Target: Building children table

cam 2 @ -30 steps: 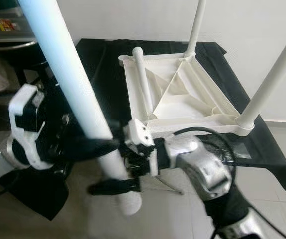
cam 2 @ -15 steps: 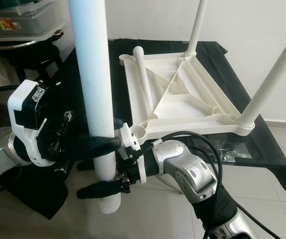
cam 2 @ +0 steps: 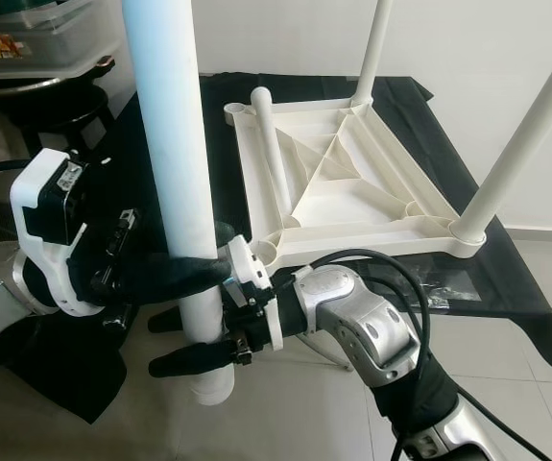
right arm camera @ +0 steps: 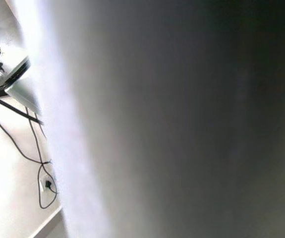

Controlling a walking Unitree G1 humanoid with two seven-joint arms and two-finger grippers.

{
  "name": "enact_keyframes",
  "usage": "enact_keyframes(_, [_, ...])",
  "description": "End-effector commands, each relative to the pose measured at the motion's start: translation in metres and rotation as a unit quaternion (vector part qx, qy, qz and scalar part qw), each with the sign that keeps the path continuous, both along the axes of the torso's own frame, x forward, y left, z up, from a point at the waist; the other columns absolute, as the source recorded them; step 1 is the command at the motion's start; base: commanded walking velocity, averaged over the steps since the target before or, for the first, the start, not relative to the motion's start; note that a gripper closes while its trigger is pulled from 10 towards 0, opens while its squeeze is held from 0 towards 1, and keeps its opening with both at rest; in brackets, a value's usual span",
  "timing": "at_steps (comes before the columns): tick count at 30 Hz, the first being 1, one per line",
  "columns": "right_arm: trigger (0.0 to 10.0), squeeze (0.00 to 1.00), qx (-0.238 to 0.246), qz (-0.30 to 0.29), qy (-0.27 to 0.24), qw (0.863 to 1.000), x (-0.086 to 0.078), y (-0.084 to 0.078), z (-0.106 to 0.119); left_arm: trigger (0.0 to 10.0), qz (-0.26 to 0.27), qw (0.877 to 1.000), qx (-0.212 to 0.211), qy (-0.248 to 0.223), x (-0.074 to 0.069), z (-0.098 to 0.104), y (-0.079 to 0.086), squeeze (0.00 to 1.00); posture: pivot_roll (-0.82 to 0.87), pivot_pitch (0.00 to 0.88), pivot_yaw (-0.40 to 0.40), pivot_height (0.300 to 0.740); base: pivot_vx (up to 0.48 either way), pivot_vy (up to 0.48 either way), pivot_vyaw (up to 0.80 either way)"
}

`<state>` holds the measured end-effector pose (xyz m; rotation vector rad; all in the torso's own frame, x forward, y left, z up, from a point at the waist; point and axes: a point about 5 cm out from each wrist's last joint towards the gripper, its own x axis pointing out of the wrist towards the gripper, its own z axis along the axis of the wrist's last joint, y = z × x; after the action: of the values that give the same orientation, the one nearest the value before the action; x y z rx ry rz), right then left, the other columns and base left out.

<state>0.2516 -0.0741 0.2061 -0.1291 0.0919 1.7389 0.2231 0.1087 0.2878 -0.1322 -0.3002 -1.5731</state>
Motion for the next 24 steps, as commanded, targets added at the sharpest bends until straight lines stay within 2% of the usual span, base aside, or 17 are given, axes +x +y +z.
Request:
enact_keyframes(1, [0.0, 0.00, -0.025, -0.018, -0.007, 0.999, 0.003, 0.007, -0.005, 0.0, -0.038, 0.999, 0.005, -0.009, -0.006, 0.001, -0.009, 0.00, -0.07, 0.078, 0.023, 0.740, 0.000, 0.000, 0.00])
enact_keyframes(9, [0.0, 0.00, -0.021, -0.046, -0.018, 0.999, 0.009, 0.008, -0.005, 0.0, -0.011, 1.000, 0.002, -0.014, -0.001, 0.002, -0.009, 0.00, -0.07, 0.080, 0.022, 0.740, 0.000, 0.000, 0.00])
enact_keyframes(10, [0.0, 0.00, -0.019, -0.054, -0.020, 0.998, 0.011, 0.008, -0.004, 1.1, 0.008, 1.000, 0.001, -0.014, 0.003, 0.002, -0.008, 0.00, -0.07, 0.081, 0.021, 0.740, 0.000, 0.000, 0.00])
enact_keyframes(11, [0.0, 0.00, -0.019, -0.054, -0.020, 0.998, 0.011, 0.008, -0.004, 1.1, 0.008, 1.000, 0.001, -0.014, 0.003, 0.002, -0.008, 0.00, -0.07, 0.081, 0.021, 0.740, 0.000, 0.000, 0.00])
enact_keyframes(12, [0.0, 0.00, -0.017, -0.064, -0.022, 0.998, 0.013, 0.008, -0.004, 10.0, 0.022, 1.000, 0.002, -0.013, 0.007, 0.001, -0.007, 0.61, -0.07, 0.081, 0.019, 0.740, 0.000, 0.000, 0.00])
enact_keyframes(13, [0.0, 0.00, -0.016, -0.072, -0.024, 0.997, 0.015, 0.008, -0.004, 10.0, 0.033, 0.999, 0.001, -0.009, 0.010, 0.001, -0.006, 1.00, -0.07, 0.081, 0.019, 0.740, 0.000, 0.000, 0.00])
enact_keyframes(16, [0.0, 0.00, -0.015, -0.080, -0.025, 0.996, 0.017, 0.008, -0.004, 10.0, 0.037, 0.999, -0.002, -0.006, 0.011, 0.001, -0.005, 1.00, -0.07, 0.081, 0.019, 0.740, 0.000, 0.000, 0.00])
enact_keyframes(19, [0.0, 0.00, -0.010, -0.116, -0.032, 0.993, 0.025, 0.005, -0.003, 10.0, 0.070, 0.997, -0.018, -0.007, 0.019, 0.007, 0.007, 1.00, -0.06, 0.079, 0.020, 0.740, 0.000, 0.000, 0.00])
enact_keyframes(24, [0.0, 0.00, -0.001, -0.165, -0.039, 0.986, 0.035, 0.000, -0.002, 10.0, 0.108, 0.994, -0.020, -0.021, 0.024, 0.014, 0.022, 1.00, -0.06, 0.079, 0.017, 0.740, 0.000, 0.000, 0.00])
